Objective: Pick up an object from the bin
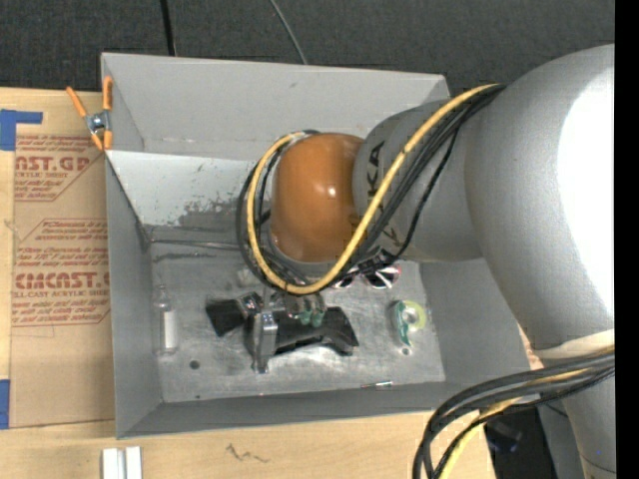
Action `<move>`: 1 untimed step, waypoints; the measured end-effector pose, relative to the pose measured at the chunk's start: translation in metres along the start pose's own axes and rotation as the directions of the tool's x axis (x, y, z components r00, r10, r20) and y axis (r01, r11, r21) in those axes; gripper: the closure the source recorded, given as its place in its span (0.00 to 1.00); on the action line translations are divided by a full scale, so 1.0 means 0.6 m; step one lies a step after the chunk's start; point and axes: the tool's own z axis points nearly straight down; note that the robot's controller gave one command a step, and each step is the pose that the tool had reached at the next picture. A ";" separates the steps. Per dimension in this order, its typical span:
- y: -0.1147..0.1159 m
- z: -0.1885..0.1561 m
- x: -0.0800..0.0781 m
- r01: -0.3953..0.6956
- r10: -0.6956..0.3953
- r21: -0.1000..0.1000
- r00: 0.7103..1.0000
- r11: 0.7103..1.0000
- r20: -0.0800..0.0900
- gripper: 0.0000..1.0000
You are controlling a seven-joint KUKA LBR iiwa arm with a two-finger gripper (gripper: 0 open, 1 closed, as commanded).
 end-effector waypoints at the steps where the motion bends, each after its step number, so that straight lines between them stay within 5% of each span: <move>1: -0.001 -0.016 -0.006 -0.033 0.033 -0.003 0.999 0.999 0.009 0.00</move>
Offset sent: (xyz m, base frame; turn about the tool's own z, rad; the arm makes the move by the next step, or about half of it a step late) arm 0.0168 -0.0036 -0.0397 0.1195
